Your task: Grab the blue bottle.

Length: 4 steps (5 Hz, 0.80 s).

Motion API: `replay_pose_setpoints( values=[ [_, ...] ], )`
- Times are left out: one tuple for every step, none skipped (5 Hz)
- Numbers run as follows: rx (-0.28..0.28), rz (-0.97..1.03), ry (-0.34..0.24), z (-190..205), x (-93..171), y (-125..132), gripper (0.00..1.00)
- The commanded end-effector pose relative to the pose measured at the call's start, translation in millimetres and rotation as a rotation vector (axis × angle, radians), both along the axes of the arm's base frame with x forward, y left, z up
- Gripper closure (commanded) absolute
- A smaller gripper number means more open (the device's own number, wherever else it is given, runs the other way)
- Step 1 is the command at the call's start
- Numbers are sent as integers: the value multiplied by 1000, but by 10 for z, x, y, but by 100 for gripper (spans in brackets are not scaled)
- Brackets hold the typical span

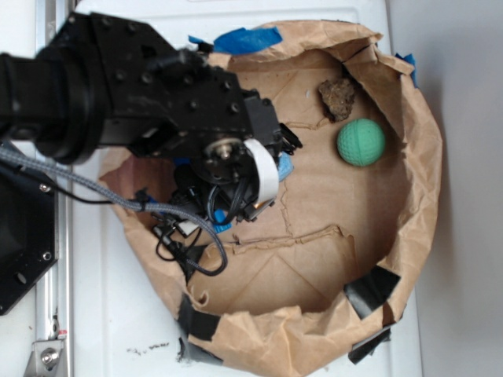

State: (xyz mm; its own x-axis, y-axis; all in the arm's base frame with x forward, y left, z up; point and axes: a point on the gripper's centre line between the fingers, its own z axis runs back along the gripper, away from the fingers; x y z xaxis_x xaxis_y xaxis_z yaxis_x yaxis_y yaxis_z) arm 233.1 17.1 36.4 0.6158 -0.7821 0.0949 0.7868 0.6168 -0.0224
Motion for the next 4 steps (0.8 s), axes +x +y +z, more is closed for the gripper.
replay_pose_setpoints(
  values=[
    [39, -13, -13, -186, 52, 8, 0],
    [51, -6, -41, -182, 41, 3, 100],
    [44, 1, -41, -171, 53, 21, 100],
    [36, 7, -49, -143, 56, 26, 100]
  ],
)
